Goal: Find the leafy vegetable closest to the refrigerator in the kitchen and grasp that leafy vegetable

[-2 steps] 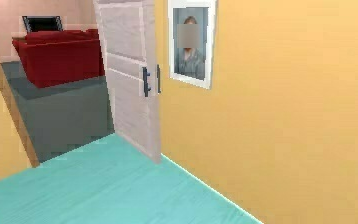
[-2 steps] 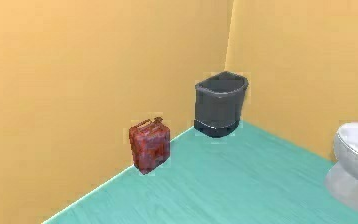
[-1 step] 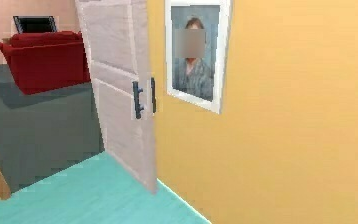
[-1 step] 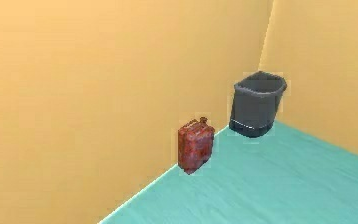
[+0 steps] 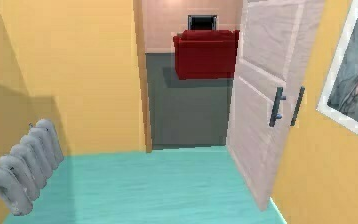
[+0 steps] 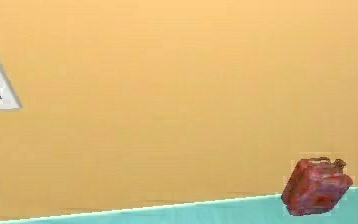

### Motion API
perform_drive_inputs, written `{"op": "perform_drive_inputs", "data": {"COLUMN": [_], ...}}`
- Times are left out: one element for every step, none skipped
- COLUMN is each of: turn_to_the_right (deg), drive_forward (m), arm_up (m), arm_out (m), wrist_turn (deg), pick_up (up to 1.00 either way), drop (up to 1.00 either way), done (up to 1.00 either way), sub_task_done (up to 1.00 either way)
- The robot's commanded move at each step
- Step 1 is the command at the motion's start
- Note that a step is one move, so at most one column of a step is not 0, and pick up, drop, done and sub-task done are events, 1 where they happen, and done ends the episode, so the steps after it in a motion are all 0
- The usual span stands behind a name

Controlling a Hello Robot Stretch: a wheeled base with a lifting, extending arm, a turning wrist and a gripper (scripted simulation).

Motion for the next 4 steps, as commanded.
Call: {"op": "perform_drive_inputs", "data": {"turn_to_the_right": [0.0,0.0,-15.0,0.0], "drive_forward": [1.00,0.75,0.00,0.80], "arm_up": [0.00,0.00,0.00,0.00], "arm_out": [0.00,0.00,0.00,0.00], "wrist_turn": [0.0,0.0,0.0,0.0], "pick_up": [0.00,0.00,0.00,0.00], "drop": [0.00,0.00,0.00,0.00], "done": [0.00,0.00,0.00,0.00], "sub_task_done": [0.00,0.00,0.00,0.00]}}
